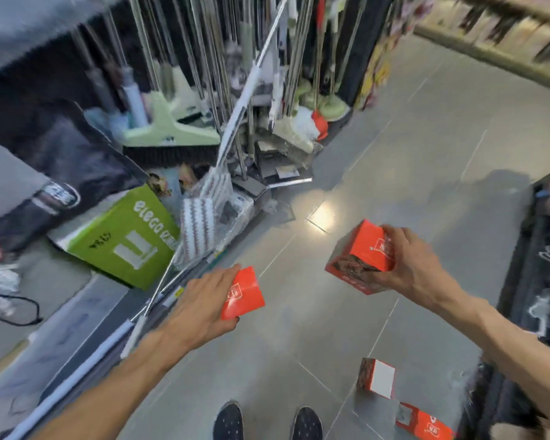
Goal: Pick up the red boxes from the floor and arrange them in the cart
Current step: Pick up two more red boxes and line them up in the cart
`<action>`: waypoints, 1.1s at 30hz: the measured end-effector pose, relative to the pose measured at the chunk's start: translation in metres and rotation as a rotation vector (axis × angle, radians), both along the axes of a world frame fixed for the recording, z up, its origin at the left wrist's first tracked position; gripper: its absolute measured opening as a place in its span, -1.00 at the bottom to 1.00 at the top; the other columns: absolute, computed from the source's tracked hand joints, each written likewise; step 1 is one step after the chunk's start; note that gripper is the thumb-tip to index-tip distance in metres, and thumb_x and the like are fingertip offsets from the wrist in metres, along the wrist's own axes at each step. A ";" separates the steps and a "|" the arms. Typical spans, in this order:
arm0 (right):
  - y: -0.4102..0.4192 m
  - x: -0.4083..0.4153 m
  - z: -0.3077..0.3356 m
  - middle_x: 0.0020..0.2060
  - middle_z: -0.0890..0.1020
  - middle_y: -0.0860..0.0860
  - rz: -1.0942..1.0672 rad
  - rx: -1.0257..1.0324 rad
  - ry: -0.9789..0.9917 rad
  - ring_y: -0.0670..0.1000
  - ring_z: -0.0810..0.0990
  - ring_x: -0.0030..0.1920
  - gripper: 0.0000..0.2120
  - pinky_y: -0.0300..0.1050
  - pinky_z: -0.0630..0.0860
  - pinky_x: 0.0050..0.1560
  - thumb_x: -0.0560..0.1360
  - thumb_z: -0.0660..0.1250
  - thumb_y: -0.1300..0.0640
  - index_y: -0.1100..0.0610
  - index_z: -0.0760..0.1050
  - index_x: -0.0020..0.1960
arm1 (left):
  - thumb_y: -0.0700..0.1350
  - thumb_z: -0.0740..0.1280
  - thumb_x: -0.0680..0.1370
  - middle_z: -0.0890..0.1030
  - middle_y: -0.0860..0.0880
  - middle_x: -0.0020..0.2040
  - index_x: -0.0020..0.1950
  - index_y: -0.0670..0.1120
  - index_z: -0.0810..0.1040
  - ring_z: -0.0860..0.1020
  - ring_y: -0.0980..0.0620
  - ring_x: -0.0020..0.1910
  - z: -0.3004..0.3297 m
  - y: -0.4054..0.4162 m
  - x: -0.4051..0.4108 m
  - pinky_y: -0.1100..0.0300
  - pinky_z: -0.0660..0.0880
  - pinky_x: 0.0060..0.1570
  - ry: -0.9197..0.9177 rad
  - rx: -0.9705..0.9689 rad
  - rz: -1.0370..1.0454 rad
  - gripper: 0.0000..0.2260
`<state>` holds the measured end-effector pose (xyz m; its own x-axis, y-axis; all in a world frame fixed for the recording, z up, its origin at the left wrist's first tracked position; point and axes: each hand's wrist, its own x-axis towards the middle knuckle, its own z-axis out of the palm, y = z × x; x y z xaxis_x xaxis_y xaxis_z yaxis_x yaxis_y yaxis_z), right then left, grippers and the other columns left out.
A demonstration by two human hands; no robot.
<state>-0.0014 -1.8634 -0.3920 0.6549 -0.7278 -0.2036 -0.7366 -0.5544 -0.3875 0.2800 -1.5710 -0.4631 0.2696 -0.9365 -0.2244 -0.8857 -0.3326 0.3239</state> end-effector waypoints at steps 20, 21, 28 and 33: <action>0.184 0.140 0.338 0.31 0.51 0.02 0.847 -0.162 -0.269 0.09 0.48 0.28 -0.07 0.05 0.45 0.29 0.30 0.53 -0.36 0.03 0.30 0.50 | 0.27 0.43 0.35 0.43 -0.04 0.44 0.60 0.03 0.11 0.48 -0.08 0.33 0.379 0.233 -0.069 0.00 0.46 0.27 -0.214 -0.162 0.740 -0.08; 0.204 0.150 0.345 0.32 0.51 0.03 0.904 -0.168 -0.279 0.10 0.48 0.29 -0.07 0.04 0.44 0.30 0.30 0.53 -0.36 0.04 0.30 0.50 | 0.28 0.43 0.35 0.43 -0.04 0.43 0.59 0.03 0.12 0.48 -0.08 0.33 0.386 0.257 -0.078 0.00 0.46 0.27 -0.228 -0.167 0.793 -0.08; 0.386 0.193 0.384 0.31 0.52 0.03 1.282 -0.127 -0.322 0.10 0.49 0.28 -0.06 0.08 0.48 0.26 0.29 0.53 -0.37 0.00 0.28 0.51 | 0.33 0.38 0.34 0.46 -0.08 0.43 0.60 0.00 0.14 0.49 -0.10 0.32 0.427 0.441 -0.160 0.00 0.48 0.25 -0.321 -0.160 1.168 -0.07; 0.547 0.194 0.405 0.18 0.57 -0.01 1.561 -0.122 -0.334 0.08 0.55 0.16 -0.13 0.10 0.52 0.19 0.26 0.52 -0.38 -0.01 0.36 0.42 | 0.28 0.43 0.34 0.49 -0.07 0.39 0.58 0.01 0.18 0.52 -0.12 0.31 0.443 0.579 -0.240 -0.02 0.51 0.21 -0.369 -0.131 1.423 -0.10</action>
